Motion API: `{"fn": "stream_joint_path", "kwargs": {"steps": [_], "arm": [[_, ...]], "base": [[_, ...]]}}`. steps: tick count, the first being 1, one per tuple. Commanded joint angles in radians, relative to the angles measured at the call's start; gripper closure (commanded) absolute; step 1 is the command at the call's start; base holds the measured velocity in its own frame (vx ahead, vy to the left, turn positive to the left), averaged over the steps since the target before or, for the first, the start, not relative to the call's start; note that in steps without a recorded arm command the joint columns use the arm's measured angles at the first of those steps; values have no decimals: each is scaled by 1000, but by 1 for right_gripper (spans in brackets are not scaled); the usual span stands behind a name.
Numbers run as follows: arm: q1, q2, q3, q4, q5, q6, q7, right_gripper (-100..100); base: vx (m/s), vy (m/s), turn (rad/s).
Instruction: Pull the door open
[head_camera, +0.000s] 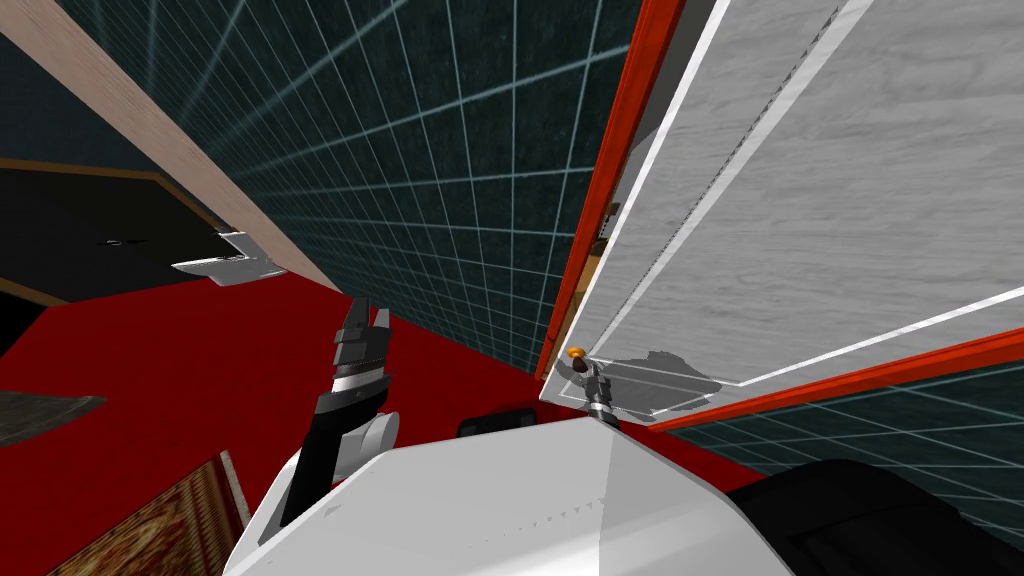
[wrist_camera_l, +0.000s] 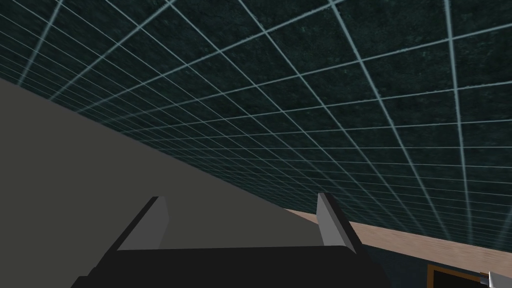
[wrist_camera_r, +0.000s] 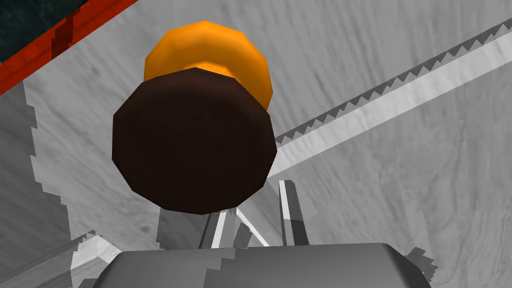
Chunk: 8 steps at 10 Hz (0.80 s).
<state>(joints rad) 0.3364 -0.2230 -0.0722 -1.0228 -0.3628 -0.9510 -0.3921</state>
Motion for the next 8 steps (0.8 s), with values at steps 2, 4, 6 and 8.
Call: {"fn": "stream_joint_path", "kwargs": {"steps": [2, 4, 6, 8], "arm": [[-31, -1, 34, -19, -27, -18, -47, 100], [-31, -1, 34, -19, -27, -18, -47, 100], [-32, -7, 54, -20, -60, -15, -88, 100], [-34, -12, 72, -21, -92, -12, -130, 100]], "base": [[-16, 3, 27], [-34, -7, 38], [-17, -7, 34], [-44, -14, 60]]}}
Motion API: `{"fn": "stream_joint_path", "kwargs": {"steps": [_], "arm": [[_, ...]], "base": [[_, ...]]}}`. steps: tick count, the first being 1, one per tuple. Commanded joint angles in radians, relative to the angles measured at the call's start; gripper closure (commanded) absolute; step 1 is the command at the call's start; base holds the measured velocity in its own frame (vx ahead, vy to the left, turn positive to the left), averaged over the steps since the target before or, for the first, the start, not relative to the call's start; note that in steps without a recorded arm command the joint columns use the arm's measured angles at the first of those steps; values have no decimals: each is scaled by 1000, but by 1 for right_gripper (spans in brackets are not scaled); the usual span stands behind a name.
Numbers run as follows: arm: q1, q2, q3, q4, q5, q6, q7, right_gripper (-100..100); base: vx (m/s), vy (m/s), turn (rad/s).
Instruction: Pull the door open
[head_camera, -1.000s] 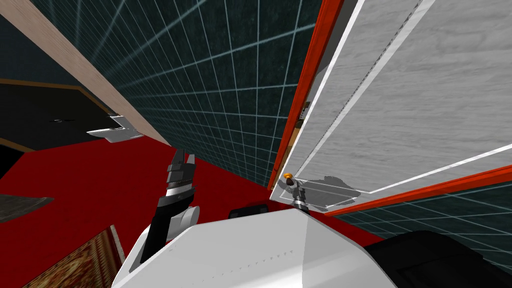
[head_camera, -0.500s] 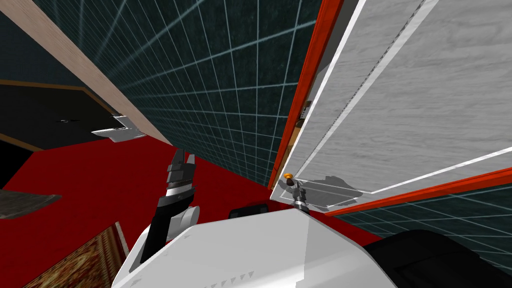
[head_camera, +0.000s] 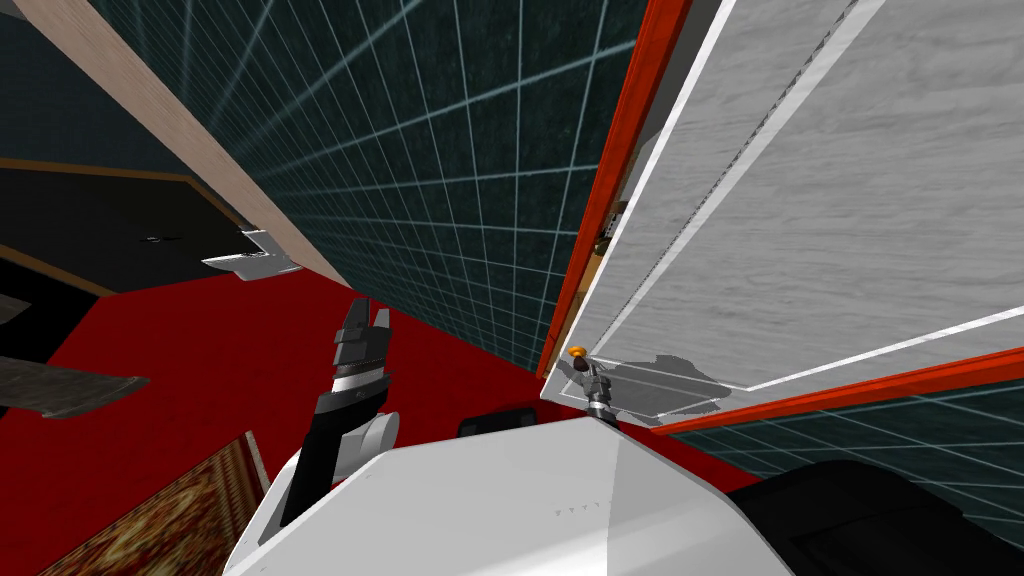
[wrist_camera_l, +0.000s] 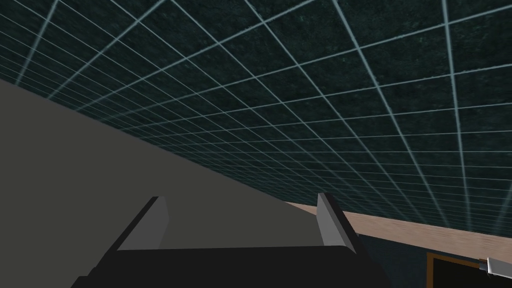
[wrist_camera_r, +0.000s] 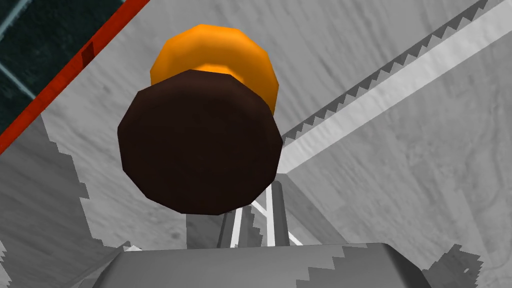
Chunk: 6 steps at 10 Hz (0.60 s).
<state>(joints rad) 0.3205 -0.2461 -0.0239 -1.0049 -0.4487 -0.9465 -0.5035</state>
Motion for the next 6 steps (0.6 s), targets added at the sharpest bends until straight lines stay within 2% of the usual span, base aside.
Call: {"fn": "stream_joint_path", "kwargs": {"steps": [1, 2, 3, 5, 6], "arm": [[-18, 11, 24, -39, -7, -16, -18, 100], [-18, 11, 24, -39, -7, -16, -18, 100], [-8, 5, 26, 8, -38, -3, -68, -100], [0, 8, 42, -5, -64, 0, -121, -100], [0, 8, 42, -5, -64, 0, -121, -100]], "base": [[-44, -17, 14], [-11, -4, 16], [-47, -35, 16], [-96, -35, 32], [-82, -2, 8]]}}
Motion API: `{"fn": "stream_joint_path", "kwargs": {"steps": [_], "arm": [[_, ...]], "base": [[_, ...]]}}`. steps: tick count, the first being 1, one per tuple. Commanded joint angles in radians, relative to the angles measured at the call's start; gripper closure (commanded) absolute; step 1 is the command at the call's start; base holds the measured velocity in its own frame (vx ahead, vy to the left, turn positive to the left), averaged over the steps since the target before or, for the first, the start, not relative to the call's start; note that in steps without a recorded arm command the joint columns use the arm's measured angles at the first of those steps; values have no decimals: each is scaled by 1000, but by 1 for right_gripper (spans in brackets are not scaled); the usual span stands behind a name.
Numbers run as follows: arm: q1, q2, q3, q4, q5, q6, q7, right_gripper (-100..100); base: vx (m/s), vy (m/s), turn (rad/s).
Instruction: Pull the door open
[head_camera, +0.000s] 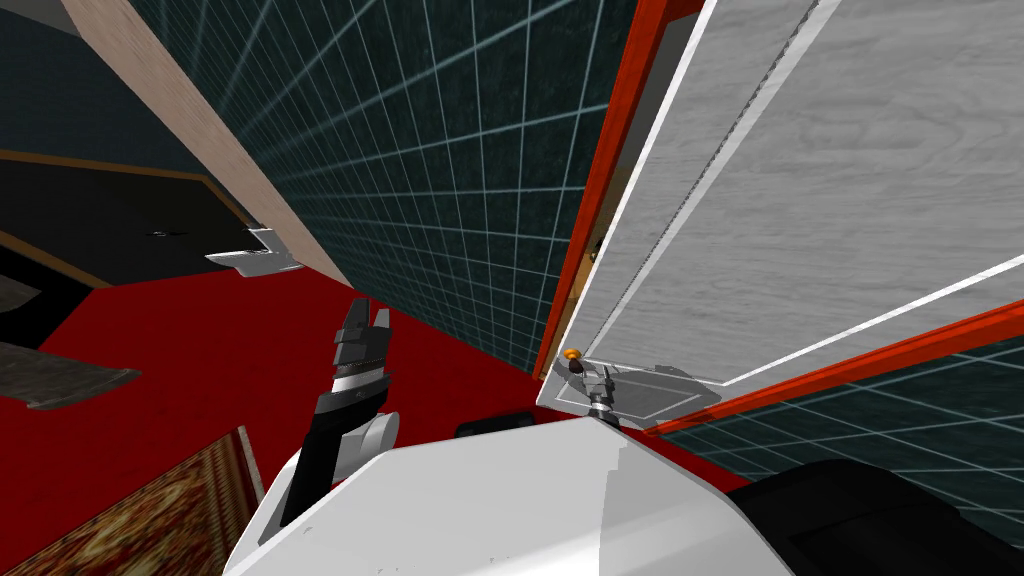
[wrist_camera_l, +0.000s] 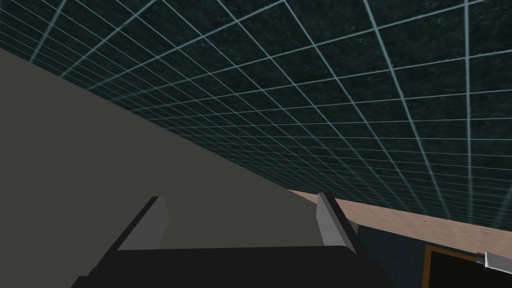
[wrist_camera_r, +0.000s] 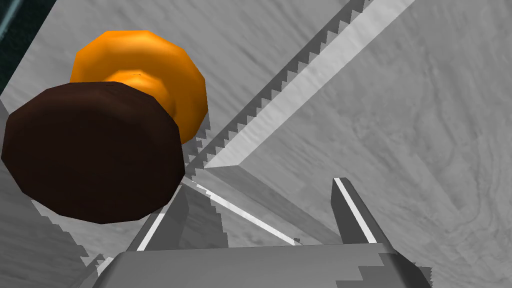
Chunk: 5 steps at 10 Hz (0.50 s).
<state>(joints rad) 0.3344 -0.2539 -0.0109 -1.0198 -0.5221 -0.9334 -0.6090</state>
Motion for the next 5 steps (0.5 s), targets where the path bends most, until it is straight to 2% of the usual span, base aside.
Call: {"fn": "stream_joint_path", "kwargs": {"steps": [1, 2, 4, 5], "arm": [[-14, 16, 29, 10, 9, -13, -16, -100], [-10, 18, 38, 3, -7, -12, -49, -100], [-10, 18, 38, 3, -7, -12, -49, -100], [-5, 19, 49, -5, -24, -10, -84, -100]], "base": [[-35, -1, -7], [-30, 6, 86], [-14, 2, -3], [-27, 6, 59]]}}
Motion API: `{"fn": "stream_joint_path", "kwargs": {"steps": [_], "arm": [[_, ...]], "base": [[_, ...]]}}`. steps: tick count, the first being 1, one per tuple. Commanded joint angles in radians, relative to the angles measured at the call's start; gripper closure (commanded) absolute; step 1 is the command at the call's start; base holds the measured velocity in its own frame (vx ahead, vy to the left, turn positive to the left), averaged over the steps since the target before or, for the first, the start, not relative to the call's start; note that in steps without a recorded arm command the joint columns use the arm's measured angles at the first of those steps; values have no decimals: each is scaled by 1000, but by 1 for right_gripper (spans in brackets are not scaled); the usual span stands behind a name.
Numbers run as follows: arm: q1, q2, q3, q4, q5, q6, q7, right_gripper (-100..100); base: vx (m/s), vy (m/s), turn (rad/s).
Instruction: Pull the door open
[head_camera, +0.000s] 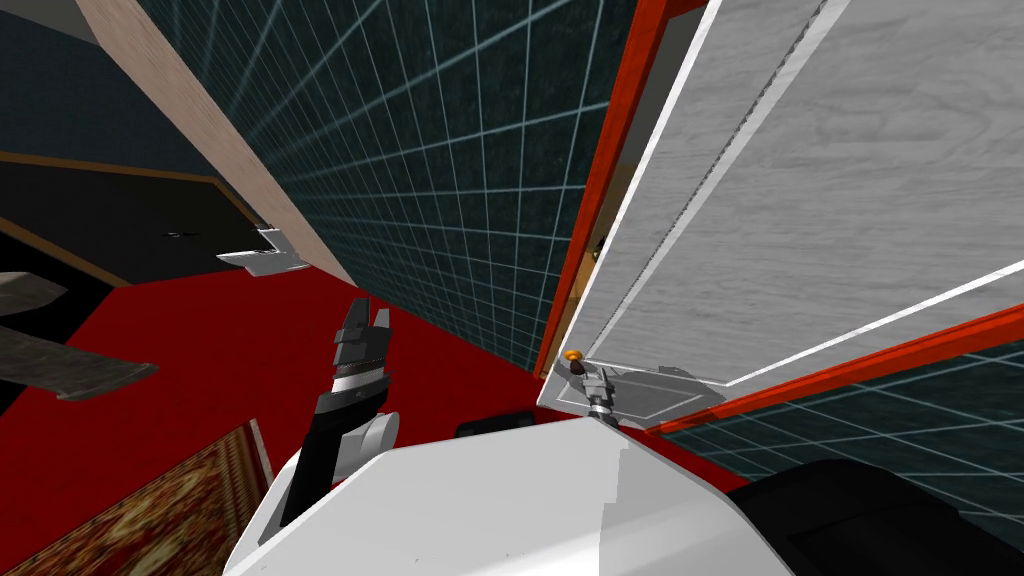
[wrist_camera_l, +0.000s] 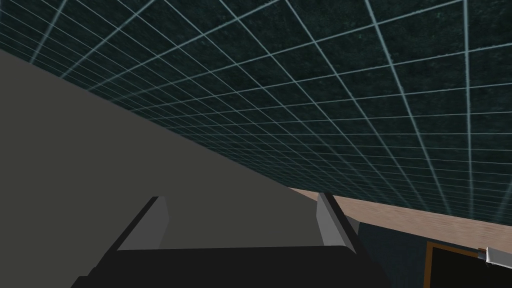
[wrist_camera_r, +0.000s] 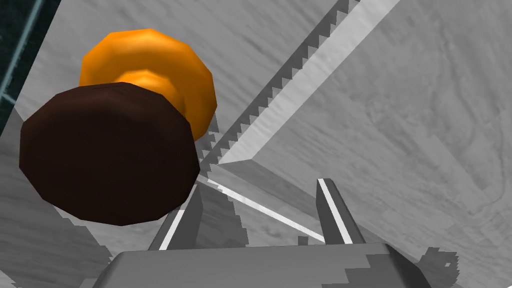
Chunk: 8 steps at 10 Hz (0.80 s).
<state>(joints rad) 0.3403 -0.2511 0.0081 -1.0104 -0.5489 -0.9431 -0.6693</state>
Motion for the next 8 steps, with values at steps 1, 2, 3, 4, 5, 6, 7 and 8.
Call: {"fn": "stream_joint_path", "kwargs": {"steps": [1, 2, 3, 4, 5, 6, 7, 8], "arm": [[-11, 17, 30, -15, 3, 0, -24, -100], [-11, 17, 30, -15, 3, 0, -24, -100], [-11, 17, 30, -15, 3, 0, -24, -100], [-11, 17, 30, -15, 3, 0, -24, -100], [-6, 19, 41, -23, -16, 1, -62, -100], [-6, 19, 41, -23, -16, 1, -62, -100], [0, 21, 52, -33, -36, 3, -102, -100], [0, 21, 52, -33, -36, 3, -102, -100]], "base": [[-34, 1, 77], [-20, -10, 6], [-6, -5, -22], [-4, 8, -7], [-34, 3, 47], [-41, -7, 35], [-46, -16, 48], [-44, -2, 44]]}}
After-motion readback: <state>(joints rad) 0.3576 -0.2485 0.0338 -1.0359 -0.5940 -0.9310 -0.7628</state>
